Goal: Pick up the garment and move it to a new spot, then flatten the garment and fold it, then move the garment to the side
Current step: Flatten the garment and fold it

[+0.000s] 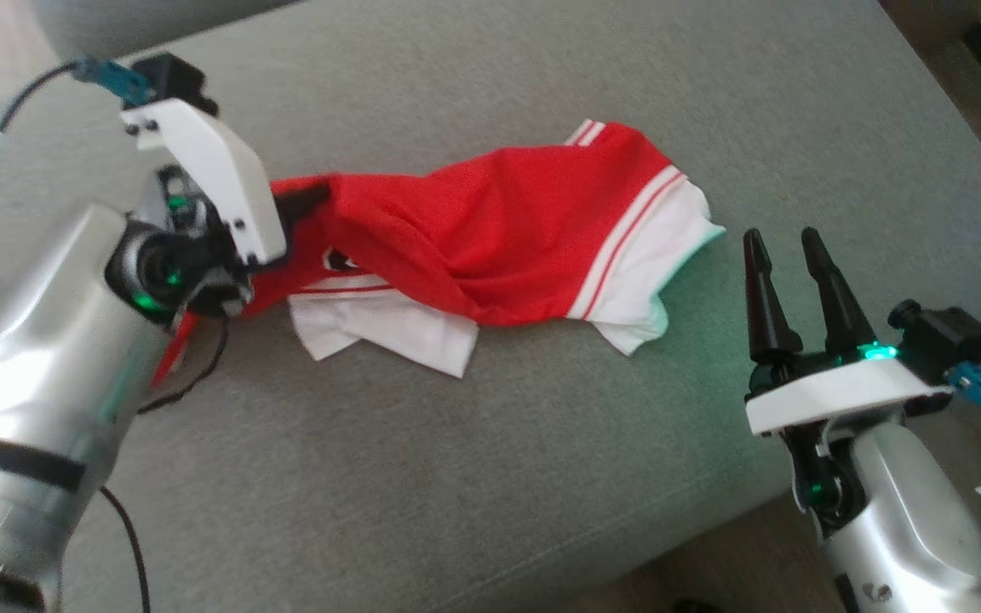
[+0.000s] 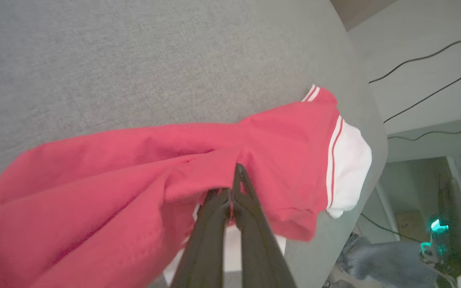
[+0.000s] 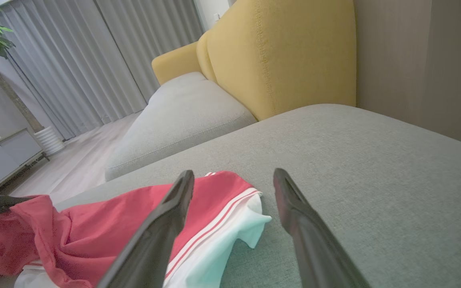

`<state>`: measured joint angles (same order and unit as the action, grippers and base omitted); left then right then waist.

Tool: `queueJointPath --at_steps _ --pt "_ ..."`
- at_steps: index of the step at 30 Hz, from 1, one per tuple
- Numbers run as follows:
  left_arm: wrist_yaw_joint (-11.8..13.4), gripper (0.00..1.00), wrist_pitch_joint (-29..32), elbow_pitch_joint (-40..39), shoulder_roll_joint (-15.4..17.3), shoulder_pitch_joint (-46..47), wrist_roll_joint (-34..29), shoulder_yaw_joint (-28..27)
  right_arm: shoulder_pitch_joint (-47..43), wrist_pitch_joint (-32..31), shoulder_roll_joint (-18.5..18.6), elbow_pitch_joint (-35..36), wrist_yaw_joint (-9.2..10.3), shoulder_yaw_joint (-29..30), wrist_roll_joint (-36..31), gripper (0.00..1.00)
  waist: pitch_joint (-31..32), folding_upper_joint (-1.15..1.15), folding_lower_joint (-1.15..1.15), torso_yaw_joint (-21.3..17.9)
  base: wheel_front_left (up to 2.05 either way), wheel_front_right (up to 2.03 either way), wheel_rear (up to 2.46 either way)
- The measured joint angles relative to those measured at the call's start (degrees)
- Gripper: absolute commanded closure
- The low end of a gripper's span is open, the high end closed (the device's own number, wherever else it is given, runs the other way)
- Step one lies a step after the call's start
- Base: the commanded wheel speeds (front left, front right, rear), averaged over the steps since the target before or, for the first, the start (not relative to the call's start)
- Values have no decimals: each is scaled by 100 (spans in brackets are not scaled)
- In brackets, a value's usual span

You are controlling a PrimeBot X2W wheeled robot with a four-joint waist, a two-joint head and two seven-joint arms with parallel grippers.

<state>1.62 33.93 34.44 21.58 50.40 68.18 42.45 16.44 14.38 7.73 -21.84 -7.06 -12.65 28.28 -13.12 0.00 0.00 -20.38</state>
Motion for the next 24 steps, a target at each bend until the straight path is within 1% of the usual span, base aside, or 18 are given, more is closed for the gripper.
queueJointPath --at_steps 1,2,4,6,7,12,15,19,22,24 --pt "-83 18 -110 160 -82 47 41 -92 39 0 -10 0 0 -8 4 0 -53 0 0 -53 0 0 0" --pt "-189 0 -224 309 -201 75 190 -243 65 0 -15 4 0 -8 4 0 -102 0 0 -101 0 0 0" --pt "-374 0 -286 538 -396 128 423 -400 63 0 -18 1 0 -4 13 0 -176 0 0 -169 0 0 0" --pt "-503 0 -296 666 -545 206 394 -346 55 0 -11 -24 0 47 13 0 -199 0 0 -156 0 0 0" --pt "-559 0 -334 705 -560 240 361 -312 55 0 -10 -27 0 62 12 0 -192 0 0 -126 0 0 0" --pt "-713 0 -367 887 -446 382 359 -361 49 0 2 -37 0 88 11 0 -43 0 0 132 0 0 0" --pt "-773 0 -209 838 -382 394 359 -324 31 0 13 -35 0 108 -10 0 55 0 0 306 0 0 0" --pt "-742 0 81 812 -330 348 489 -257 29 0 15 -33 0 113 -14 0 160 0 0 464 0 0 0" --pt "-588 0 159 787 -364 247 549 -257 28 0 15 -18 0 91 -14 0 137 0 0 473 0 0 0" --pt "-452 0 186 818 -421 151 697 -288 33 0 10 -12 0 36 -13 0 86 0 0 423 0 0 0"
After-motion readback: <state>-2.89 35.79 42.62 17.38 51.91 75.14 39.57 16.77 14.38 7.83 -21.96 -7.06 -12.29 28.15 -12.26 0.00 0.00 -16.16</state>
